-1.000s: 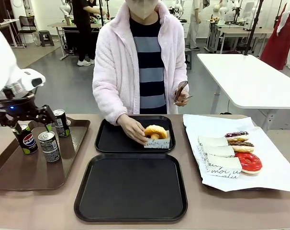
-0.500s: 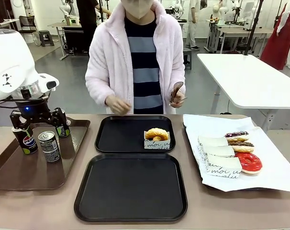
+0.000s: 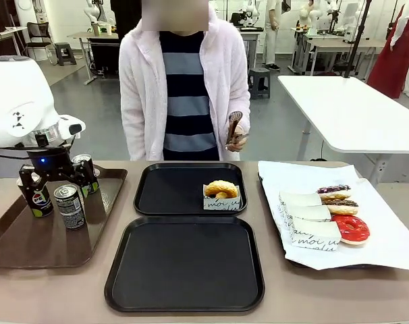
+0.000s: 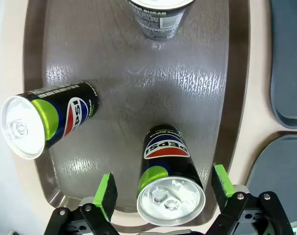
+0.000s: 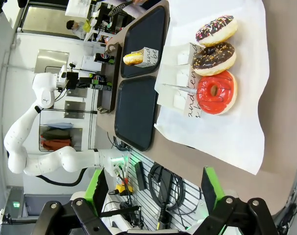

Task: Set up donuts and drinks on trays.
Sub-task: Pick up one Pepsi coke and place it on the Flat Tray.

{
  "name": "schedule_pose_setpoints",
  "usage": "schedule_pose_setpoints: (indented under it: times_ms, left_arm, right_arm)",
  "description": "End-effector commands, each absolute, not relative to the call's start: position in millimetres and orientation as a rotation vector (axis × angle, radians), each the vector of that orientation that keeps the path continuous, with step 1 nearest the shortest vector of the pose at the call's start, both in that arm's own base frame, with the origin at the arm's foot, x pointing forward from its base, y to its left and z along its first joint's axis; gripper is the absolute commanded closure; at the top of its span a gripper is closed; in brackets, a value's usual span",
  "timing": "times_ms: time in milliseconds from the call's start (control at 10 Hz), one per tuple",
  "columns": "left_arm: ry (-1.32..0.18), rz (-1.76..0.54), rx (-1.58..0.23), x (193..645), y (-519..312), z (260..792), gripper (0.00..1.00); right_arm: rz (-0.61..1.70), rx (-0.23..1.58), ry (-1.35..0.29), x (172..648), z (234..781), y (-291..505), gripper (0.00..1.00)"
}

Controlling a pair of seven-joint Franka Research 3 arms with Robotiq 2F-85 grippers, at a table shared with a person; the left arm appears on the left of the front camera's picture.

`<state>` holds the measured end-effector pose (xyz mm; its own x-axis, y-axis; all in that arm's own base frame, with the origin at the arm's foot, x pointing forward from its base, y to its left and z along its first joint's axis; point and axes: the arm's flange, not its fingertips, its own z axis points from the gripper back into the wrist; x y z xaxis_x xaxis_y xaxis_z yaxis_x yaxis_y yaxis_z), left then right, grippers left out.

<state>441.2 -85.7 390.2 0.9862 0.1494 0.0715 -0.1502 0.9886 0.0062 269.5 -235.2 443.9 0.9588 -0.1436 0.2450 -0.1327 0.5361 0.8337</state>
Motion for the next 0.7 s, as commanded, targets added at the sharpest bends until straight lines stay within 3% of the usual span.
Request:
schedule_pose_setpoints:
  times_ms: [0, 200, 600]
  left_arm:
    - [-0.074, 0.143, 0.031, 446.5, -86.4, 384.1, 0.00]
    - [-0.076, 0.153, 0.053, 447.3, -87.1, 379.0, 0.00]
    - [-0.081, 0.143, 0.044, 447.2, -88.2, 380.5, 0.37]
  right_arm:
    - [-0.001, 1.024, -0.309, 269.4, 444.1, -235.9, 0.00]
    - [-0.001, 1.024, -0.309, 269.4, 444.1, -235.9, 0.00]
    - [-0.001, 1.024, -0.309, 269.4, 444.1, -235.9, 0.00]
